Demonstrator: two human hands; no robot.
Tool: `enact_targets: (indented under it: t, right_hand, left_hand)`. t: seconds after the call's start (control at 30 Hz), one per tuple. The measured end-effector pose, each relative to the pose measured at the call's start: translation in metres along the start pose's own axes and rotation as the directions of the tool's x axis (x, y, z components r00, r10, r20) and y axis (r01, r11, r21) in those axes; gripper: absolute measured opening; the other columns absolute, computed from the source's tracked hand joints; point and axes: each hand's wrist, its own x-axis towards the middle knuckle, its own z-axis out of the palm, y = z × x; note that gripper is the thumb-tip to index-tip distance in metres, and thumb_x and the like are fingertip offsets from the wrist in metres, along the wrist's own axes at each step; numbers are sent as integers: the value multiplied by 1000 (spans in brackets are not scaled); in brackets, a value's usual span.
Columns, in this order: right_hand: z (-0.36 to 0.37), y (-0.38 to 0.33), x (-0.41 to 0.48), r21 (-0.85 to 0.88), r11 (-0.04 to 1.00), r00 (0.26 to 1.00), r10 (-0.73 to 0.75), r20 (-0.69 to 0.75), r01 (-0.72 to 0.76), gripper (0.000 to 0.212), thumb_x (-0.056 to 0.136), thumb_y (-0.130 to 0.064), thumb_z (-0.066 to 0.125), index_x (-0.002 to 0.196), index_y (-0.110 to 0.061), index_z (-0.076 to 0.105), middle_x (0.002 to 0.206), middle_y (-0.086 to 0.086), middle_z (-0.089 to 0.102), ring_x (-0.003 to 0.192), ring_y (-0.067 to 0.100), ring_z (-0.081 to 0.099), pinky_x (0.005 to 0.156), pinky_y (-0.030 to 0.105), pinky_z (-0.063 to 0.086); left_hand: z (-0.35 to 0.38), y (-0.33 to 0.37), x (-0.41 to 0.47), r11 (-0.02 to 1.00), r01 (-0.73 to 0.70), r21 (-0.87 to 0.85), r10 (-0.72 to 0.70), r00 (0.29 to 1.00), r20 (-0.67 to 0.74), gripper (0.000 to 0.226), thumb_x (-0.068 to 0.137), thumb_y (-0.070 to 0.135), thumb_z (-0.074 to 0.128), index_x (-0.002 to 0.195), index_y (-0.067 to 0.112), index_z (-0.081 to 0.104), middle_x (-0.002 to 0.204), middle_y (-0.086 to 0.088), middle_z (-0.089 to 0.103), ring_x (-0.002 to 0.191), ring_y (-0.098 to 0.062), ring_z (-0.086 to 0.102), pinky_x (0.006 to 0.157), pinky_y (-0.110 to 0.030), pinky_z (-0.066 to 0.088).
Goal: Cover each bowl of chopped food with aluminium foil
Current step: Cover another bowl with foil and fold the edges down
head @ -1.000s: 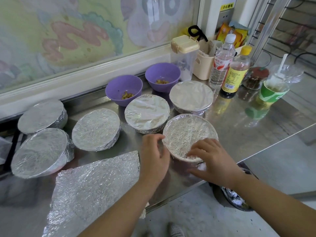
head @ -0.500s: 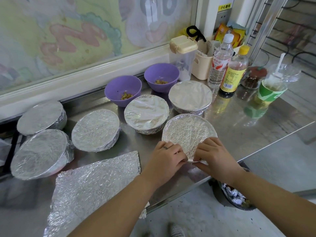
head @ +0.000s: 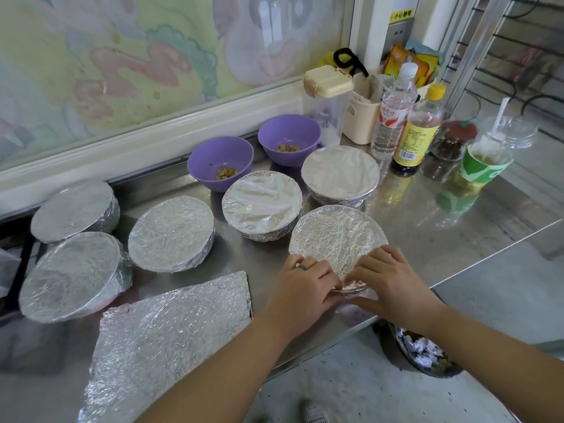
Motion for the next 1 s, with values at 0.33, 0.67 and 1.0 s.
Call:
enact_targets:
  t: [0.33, 0.67, 1.0]
  right_hand:
    - [2, 6, 0, -12, 1000, 1000, 22, -6, -22, 28, 70, -25, 89, 73, -26, 61, 78, -11, 54, 79, 18, 52, 92, 30, 33]
    - [7, -1, 4, -6, 999, 999, 31, -32, -31, 25, 73, -32, 88, 77, -29, 64, 80, -14, 55, 81, 17, 54, 94, 32, 33]
    - [10, -2, 9, 48, 998, 998, 47, -33, -45, 25, 76, -37, 84, 70, -30, 62, 74, -16, 51, 78, 15, 51, 89, 33, 34]
  left_hand:
    - [3, -1, 2, 998, -63, 32, 64, 997, -47, 23, 94, 42, 52, 84, 28, 68, 86, 13, 59, 79, -12, 50, 89, -30, 29]
    - [7, -5, 1, 999, -38, 36, 39, 999, -36, 25, 94, 44, 52, 86, 27, 68, 90, 12, 60, 82, -14, 53, 88, -31, 32]
    - [18, 6, -2, 981, 21, 191, 7, 989, -145, 19, 92, 43, 59, 84, 26, 61, 87, 9, 57, 81, -16, 51, 80, -32, 38]
